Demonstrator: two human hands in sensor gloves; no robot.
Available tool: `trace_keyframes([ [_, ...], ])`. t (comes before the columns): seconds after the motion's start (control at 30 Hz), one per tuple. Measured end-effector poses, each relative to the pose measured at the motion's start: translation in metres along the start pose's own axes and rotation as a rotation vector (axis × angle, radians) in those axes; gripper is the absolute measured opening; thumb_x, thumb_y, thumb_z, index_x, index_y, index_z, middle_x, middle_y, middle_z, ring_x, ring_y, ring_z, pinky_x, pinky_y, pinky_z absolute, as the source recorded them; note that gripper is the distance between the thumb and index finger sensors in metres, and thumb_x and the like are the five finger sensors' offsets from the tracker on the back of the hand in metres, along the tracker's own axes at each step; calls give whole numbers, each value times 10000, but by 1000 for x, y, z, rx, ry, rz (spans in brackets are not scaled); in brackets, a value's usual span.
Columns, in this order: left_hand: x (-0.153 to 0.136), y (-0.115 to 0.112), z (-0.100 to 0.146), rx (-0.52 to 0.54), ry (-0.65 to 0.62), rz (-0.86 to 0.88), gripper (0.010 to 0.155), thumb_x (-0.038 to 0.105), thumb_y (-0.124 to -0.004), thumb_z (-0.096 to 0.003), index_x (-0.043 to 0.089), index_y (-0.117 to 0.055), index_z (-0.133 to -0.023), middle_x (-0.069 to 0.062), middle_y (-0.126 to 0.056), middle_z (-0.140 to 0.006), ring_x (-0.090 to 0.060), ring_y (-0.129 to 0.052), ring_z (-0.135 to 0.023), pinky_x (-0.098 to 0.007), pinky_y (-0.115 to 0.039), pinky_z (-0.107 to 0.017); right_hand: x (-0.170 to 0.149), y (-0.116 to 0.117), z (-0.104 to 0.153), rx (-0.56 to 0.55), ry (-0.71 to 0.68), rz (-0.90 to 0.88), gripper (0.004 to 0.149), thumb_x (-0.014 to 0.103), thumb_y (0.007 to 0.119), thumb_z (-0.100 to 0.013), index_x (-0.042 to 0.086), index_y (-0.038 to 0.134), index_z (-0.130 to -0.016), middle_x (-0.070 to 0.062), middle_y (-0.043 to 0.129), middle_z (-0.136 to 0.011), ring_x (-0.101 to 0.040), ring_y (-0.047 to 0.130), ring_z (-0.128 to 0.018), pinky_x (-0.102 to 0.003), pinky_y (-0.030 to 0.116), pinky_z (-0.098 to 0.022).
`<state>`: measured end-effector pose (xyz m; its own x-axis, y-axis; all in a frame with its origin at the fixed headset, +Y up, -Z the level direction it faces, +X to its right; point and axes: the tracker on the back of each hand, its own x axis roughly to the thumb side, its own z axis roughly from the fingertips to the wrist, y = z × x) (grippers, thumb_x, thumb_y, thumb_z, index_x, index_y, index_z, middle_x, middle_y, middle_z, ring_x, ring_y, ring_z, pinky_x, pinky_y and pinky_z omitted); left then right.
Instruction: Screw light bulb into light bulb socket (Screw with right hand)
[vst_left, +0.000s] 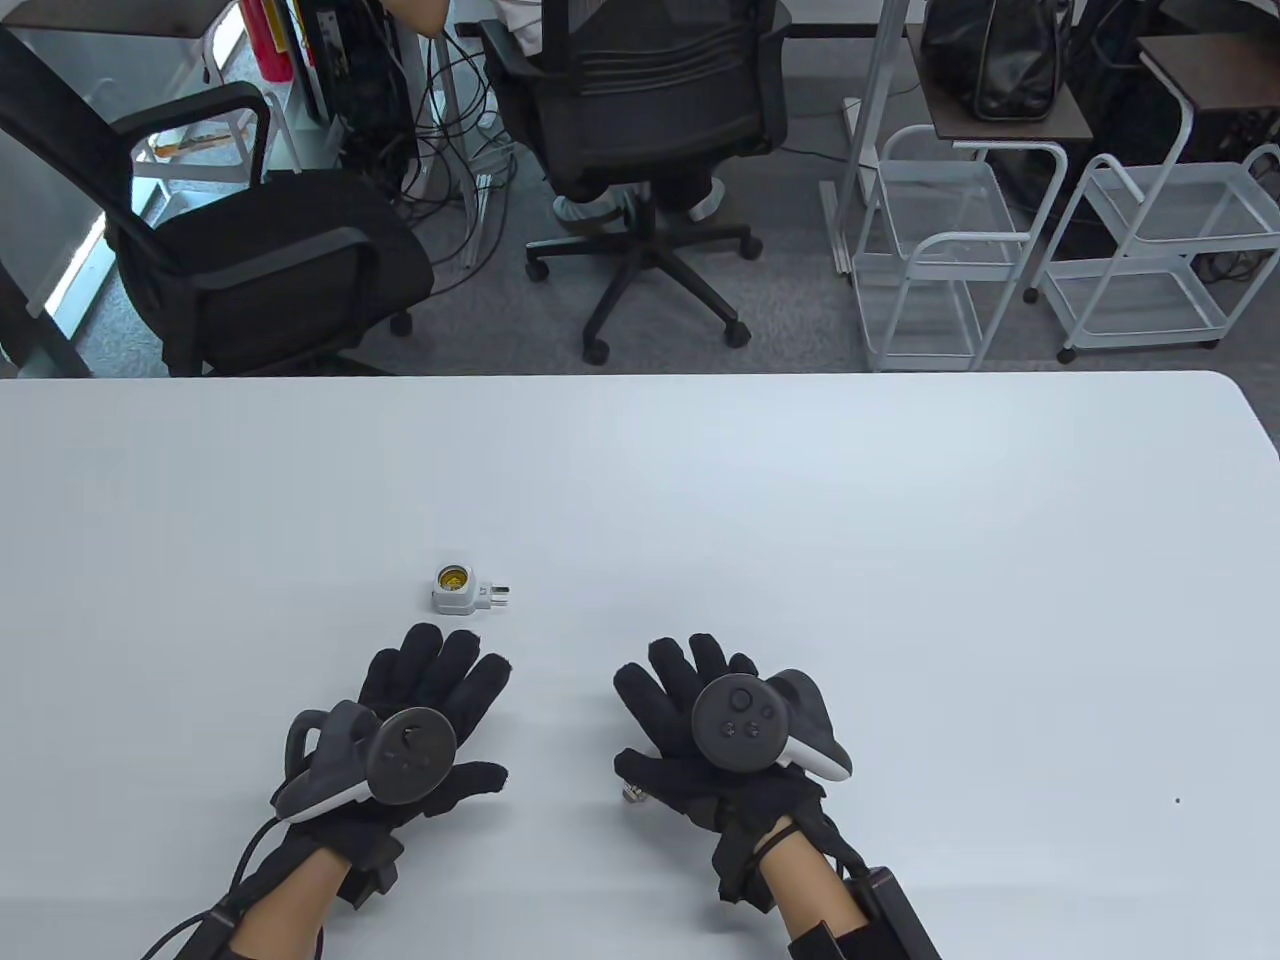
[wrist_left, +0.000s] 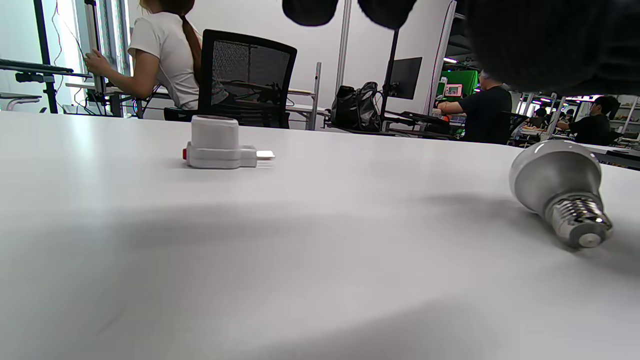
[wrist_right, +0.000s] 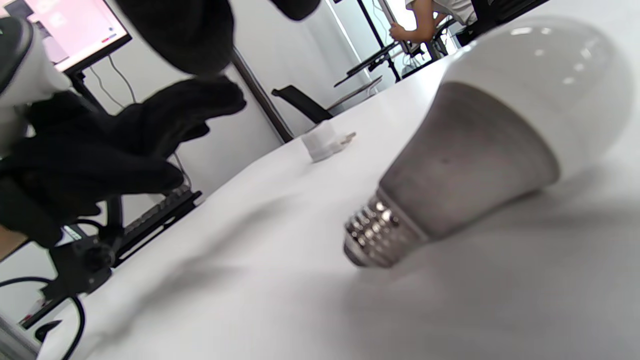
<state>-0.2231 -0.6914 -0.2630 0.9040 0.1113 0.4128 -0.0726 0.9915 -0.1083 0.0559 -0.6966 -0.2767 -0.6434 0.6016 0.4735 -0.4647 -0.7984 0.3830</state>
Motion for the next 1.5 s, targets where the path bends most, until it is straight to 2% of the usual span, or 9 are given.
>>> trace_keyframes([
  [0.23,-6,2,-1,-6,36,20,937,663,-729,-481,363,-210,-1200,-36,-130,-1327,-383,-96,-1200,-613,-193,-862,-1,0,0,-8,10,-5,685,362,670,-618,82,288,-1113,-329,97,-1102,-607,-61,-882,-750,-23,-511],
  [0.43,-47,15,-20,1,125,148,973,652,-771,-472,407,-160,-1189,-12,-114,-1333,-367,-61,-1207,-614,-147,-862,-4,-3,2,-37,23,-27,679,354,668,-618,80,291,-1113,-331,98,-1100,-606,-60,-882,-749,-22,-512],
  [0.67,-95,19,-76,-90,272,184,1033,631,-809,-455,437,-83,-1164,24,-80,-1326,-341,-23,-1204,-597,-135,-869,-11,-9,5,-63,48,-59,674,346,668,-619,80,294,-1112,-332,97,-1100,-605,-63,-882,-748,-25,-512],
  [0.83,-124,-1,-120,-296,326,358,1030,596,-846,-448,503,-93,-1145,112,-36,-1314,-264,75,-1188,-555,-42,-862,-12,-10,5,-67,62,-65,672,342,668,-619,78,295,-1112,-333,99,-1099,-606,-63,-881,-748,-25,-512],
  [0.97,-136,-17,-140,-310,396,416,983,577,-859,-451,502,-176,-1154,130,-110,-1322,-261,35,-1199,-548,-52,-863,-15,-10,5,-66,76,-82,670,339,667,-620,78,295,-1112,-333,97,-1099,-605,-64,-880,-747,-27,-512],
  [1.17,-141,-34,-148,-358,478,455,836,543,-856,-479,502,-365,-1154,142,-162,-1321,-260,0,-1203,-539,-54,-861,-17,-12,5,-71,85,-94,669,334,668,-619,79,294,-1112,-332,94,-1098,-604,-67,-880,-746,-28,-513],
  [1.23,-140,-38,-148,-325,494,461,737,541,-836,-494,500,-443,-1117,149,-146,-1306,-270,-16,-1198,-541,-64,-857,-18,-12,5,-73,84,-96,668,333,668,-620,78,294,-1112,-333,95,-1098,-604,-67,-880,-746,-29,-513],
  [1.4,-135,-39,-142,-232,473,474,721,514,-864,-471,432,-518,-1098,74,-247,-1303,-341,-139,-1192,-579,-162,-850,-18,-12,5,-80,76,-97,667,331,666,-620,79,292,-1111,-335,97,-1097,-604,-65,-880,-746,-26,-513],
  [1.5,-131,-29,-135,-177,438,479,730,509,-867,-472,421,-507,-1102,-22,-412,-1290,-390,-227,-1190,-602,-223,-845,-18,-12,6,-87,73,-95,665,331,664,-620,80,293,-1111,-334,96,-1097,-605,-64,-880,-746,-25,-513],
])
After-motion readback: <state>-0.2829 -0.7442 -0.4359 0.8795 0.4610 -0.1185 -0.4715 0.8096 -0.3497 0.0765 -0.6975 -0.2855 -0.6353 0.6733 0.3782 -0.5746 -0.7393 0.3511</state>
